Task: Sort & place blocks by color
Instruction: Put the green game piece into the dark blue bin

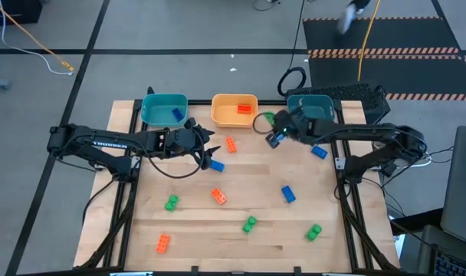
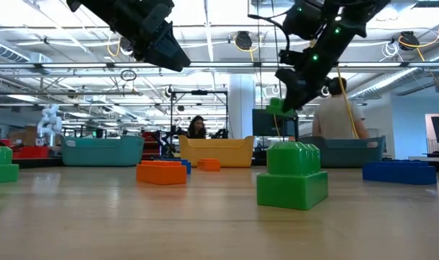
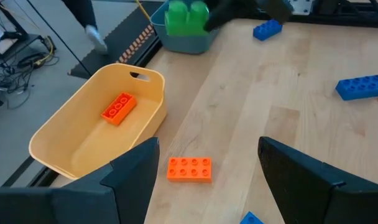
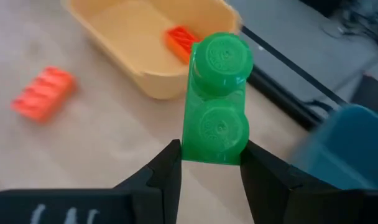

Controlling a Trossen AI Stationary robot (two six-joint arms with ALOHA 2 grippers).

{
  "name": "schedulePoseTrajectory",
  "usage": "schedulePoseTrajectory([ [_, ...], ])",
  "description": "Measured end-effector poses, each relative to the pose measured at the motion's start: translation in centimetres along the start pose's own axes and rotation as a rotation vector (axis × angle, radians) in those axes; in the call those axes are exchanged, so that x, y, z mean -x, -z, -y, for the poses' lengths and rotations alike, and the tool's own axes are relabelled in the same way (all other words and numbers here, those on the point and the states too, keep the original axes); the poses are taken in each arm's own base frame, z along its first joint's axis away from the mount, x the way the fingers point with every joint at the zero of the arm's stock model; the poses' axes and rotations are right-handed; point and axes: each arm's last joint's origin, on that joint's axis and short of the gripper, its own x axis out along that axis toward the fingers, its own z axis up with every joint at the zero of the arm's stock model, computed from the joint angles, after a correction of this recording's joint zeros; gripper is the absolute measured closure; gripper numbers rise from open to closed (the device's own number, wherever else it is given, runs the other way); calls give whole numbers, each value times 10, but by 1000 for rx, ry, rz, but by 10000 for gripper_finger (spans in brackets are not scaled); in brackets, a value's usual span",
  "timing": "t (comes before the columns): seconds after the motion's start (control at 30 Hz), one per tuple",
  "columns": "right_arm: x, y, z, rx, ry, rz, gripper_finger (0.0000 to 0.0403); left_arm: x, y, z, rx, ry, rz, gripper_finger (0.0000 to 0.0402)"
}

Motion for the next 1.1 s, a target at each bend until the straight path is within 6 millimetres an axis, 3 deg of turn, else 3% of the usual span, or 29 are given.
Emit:
schedulePoseTrajectory([
  [0.2, -1, 1, 37, -53, 111, -86, 276, 0, 0, 0, -1, 0, 0, 128],
  [0.57, -15, 7, 85, -165, 266, -220, 276, 0, 0, 0, -3, 1, -3, 128],
  [0.77, -21, 20, 98, -197, 304, -270, 272, 0, 1, 0, -10, 1, -7, 128],
  [1.1, -32, 45, 100, -204, 318, -303, 266, 0, 1, 0, -9, 1, -7, 128],
])
